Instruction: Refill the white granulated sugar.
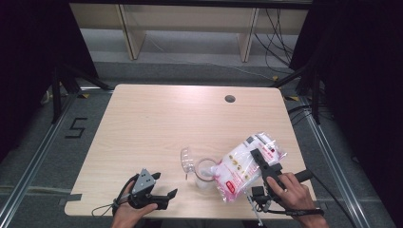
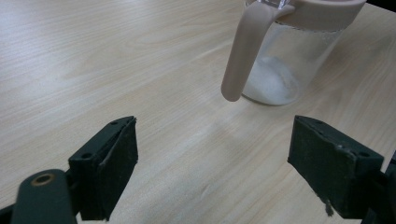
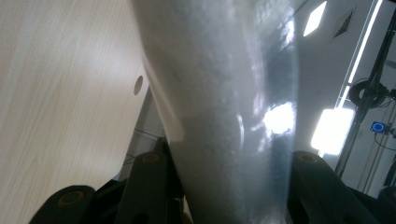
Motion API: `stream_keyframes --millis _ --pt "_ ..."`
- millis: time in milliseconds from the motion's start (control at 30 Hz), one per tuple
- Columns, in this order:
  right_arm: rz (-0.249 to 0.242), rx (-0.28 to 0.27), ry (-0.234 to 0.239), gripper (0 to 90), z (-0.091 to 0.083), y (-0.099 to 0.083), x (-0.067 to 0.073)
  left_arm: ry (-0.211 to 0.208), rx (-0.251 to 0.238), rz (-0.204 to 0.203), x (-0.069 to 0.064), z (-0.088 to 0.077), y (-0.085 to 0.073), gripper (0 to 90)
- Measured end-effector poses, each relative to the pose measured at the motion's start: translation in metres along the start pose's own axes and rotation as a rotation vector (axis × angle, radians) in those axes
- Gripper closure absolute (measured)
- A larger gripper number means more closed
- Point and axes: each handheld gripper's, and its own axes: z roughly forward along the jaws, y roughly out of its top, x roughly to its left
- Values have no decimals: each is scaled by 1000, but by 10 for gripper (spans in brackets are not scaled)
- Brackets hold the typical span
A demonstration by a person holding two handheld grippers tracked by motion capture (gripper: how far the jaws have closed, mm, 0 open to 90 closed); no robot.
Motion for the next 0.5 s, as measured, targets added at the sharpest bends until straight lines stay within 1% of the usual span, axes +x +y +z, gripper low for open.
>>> stream_keyframes --millis 33,67,100,133,333,367,433,467,500 --pt "17 9 0 640 -1 0 1 0 0 0 0 0 0 152" --pt "4 3 0 640 0 0 0 0 0 0 0 0 0 152" --pt "6 11 9 641 -1 0 0 0 0 -1 0 0 0 152" --pt "1 -1 -1 641 0 0 0 0 0 -1 0 0 0 152" --pt "-4 -5 -4 644 1 0 -1 1 -2 0 0 0 0 153" --pt "23 9 -2 645 -1 0 1 1 -2 -5 0 0 0 153" --pt "22 8 -1 646 0 0 1 -1 -2 0 0 0 0 152" --pt "34 11 3 647 0 0 2 -1 -2 1 0 0 0 152" --pt "34 11 4 647 0 0 2 -6 -6 2 0 0 0 152"
